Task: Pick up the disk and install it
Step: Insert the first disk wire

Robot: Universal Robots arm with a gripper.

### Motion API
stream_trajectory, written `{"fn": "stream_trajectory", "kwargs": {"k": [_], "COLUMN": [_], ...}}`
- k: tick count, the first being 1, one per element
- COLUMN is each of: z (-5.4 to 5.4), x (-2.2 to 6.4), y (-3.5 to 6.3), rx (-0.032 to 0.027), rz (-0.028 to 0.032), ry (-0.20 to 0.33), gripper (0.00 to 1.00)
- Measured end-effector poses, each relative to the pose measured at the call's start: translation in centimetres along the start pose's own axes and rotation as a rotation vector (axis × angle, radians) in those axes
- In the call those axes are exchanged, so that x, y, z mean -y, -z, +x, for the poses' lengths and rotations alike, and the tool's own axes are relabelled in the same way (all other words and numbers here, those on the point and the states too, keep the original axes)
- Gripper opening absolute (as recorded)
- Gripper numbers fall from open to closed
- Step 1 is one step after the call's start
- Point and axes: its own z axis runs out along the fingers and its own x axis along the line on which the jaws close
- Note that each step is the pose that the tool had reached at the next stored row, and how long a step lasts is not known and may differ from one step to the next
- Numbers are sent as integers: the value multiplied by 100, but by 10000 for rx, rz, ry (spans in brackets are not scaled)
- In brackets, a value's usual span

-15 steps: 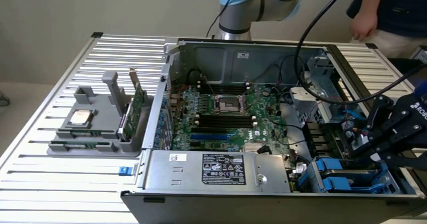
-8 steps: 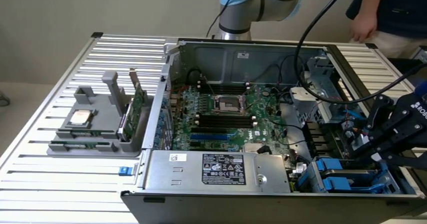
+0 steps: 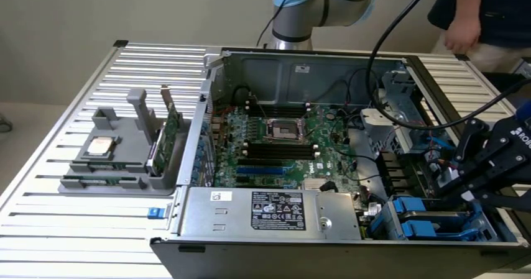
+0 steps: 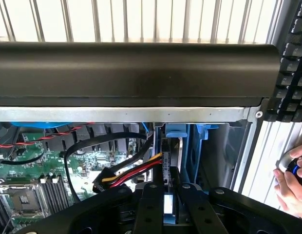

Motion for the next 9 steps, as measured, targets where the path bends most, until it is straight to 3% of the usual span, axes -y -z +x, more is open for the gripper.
{"fn": "stream_trajectory", "kwargs": {"k": [4,9], "z": [2,2], "x": [1,-12], "y": [-1,3], "rx": [1,2], "rz": [116,153], "ry": [4,7], "gripper": [17,17]}}
